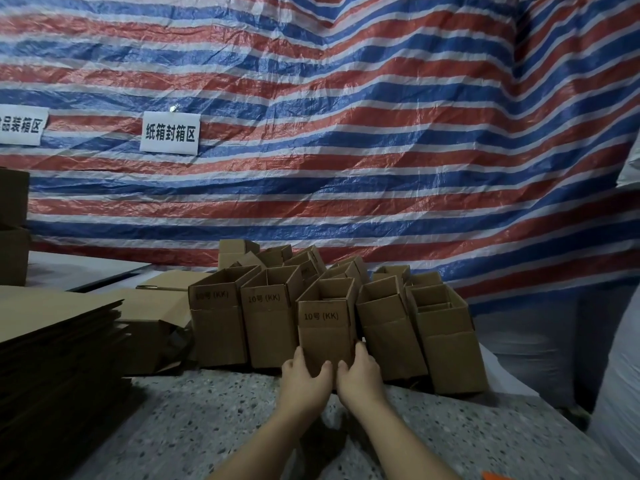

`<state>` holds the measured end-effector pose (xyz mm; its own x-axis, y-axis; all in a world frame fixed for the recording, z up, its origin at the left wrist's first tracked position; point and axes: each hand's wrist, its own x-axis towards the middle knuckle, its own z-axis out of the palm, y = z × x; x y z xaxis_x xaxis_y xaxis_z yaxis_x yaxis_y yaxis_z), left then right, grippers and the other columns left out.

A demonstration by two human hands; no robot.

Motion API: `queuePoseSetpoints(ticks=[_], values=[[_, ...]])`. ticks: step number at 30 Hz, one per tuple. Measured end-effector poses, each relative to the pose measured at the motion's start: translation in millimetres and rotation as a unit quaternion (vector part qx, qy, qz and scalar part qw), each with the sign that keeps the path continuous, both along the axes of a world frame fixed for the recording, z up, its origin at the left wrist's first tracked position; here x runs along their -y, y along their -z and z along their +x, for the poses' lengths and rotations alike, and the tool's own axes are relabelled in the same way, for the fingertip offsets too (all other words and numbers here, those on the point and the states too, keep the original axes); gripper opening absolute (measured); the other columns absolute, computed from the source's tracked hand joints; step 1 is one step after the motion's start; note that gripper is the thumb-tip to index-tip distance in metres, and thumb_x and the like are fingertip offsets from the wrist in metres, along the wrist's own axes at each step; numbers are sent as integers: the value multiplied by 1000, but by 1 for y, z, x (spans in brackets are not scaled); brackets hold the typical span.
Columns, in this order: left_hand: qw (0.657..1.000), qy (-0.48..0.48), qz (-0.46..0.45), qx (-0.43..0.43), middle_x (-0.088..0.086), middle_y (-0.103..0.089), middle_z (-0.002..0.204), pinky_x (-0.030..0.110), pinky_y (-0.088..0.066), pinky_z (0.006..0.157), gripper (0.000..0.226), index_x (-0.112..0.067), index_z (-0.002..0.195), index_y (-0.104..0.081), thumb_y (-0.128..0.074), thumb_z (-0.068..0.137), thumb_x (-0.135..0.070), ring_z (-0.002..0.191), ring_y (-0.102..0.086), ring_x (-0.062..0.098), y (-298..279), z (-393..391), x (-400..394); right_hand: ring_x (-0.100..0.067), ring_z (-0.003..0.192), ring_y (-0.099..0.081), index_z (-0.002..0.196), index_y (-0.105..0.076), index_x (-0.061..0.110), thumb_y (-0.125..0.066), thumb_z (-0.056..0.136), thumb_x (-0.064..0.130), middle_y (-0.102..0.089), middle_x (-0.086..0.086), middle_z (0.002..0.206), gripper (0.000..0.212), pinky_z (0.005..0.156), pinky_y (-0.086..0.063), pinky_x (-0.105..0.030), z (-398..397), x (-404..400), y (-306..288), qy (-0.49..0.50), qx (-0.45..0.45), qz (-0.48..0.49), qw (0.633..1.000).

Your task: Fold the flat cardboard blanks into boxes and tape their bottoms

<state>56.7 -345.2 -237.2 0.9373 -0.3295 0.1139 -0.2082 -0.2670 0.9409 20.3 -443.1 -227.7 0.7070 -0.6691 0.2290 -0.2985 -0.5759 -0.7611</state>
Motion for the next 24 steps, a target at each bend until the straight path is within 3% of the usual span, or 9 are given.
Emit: queuePoseSetpoints(ticks=[5,9,13,16,18,19,21,24], values=[[999,28,39,-14,9,-20,161,38,-26,117,68,-15,157,-19,-44,101,-44,146,-27,25,-1,1,2,-26,137,-44,161,-10,19,-52,102,23,-37,-9,153,72,110,-44,-40,1,1,-1,-25,-28,59,998],[999,26,36,-7,8,-29,160,36,-24,118,57,-12,155,-28,-32,105,-40,146,-28,23,-4,-5,1,-27,137,-44,161,-11,18,-52,102,22,-38,-9,154,72,111,-43,-41,-5,-2,-3,-31,-29,73,996],[1000,20,21,2,7,-43,151,35,-33,113,50,-10,148,-40,-34,106,-37,139,-39,21,-10,-16,-6,-24,131,-48,159,-16,17,-52,101,25,-44,-7,147,68,106,-45,-38,-16,-7,-13,-27,-22,66,997],[999,21,6,25,-1,-59,128,29,-44,94,41,-13,135,-55,-36,105,-35,117,-55,12,-21,-28,-17,-17,117,-54,157,-25,17,-51,102,27,-52,-2,136,62,92,-45,-29,-29,-13,-25,-46,-18,59,997],[999,20,-19,34,-10,-61,102,22,-42,72,28,-25,107,-63,-37,105,-36,92,-54,-1,-30,-39,-25,-9,99,-55,155,-30,18,-50,102,28,-54,5,119,58,80,-43,-24,-40,-17,-36,-59,-9,61,996],[999,14,-26,37,-12,-59,94,19,-39,66,24,-32,93,-58,-38,105,-36,84,-52,-3,-35,-46,-30,-6,92,-54,155,-31,18,-50,102,29,-53,7,112,57,75,-43,-23,-46,-20,-40,-62,-3,61,996],[998,5,-34,47,-11,-59,87,17,-39,63,28,-36,79,-49,-39,105,-35,78,-53,-1,-45,-59,-39,-4,86,-54,153,-33,18,-50,102,29,-53,7,108,55,65,-43,-21,-59,-28,-49,-66,11,62,996],[996,1,-51,68,-3,-65,87,23,-44,64,27,-30,82,-56,-42,104,-35,79,-59,9,-58,-77,-55,-3,83,-53,150,-38,19,-50,102,28,-55,6,110,50,58,-40,-18,-79,-43,-61,-66,44,65,995]])
